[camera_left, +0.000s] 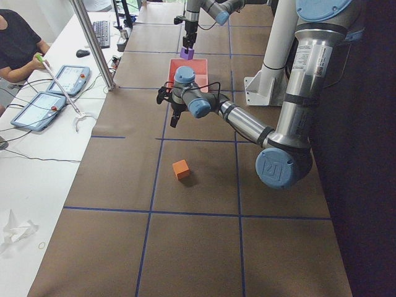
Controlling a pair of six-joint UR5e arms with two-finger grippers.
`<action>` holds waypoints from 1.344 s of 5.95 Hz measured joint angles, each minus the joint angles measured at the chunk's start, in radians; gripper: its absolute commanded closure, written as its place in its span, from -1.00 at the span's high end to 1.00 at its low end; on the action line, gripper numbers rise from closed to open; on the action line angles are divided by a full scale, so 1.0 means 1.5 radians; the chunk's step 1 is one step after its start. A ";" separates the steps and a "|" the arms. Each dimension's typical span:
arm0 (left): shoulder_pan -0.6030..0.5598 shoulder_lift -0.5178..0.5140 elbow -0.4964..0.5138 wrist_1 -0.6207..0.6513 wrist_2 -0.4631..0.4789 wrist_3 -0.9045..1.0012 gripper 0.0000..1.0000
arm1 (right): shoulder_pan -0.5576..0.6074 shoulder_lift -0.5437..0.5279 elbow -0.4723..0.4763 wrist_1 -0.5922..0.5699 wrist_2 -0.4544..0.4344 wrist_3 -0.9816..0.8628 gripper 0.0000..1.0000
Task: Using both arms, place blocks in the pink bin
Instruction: 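Release the yellow cube in the bin while the right places the purple cube, then grasp the orange cube with the left gripper and lift it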
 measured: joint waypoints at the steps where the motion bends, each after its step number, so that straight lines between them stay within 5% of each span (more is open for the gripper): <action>1: -0.028 0.030 0.017 0.001 -0.015 0.018 1.00 | -0.043 0.025 -0.030 0.002 -0.041 0.019 0.99; 4: -0.102 0.086 0.085 -0.006 -0.122 -0.118 1.00 | -0.039 0.027 -0.055 0.002 -0.084 0.018 1.00; 8: -0.101 0.097 0.114 -0.009 -0.131 -0.229 1.00 | 0.230 -0.144 -0.020 0.009 0.124 -0.307 1.00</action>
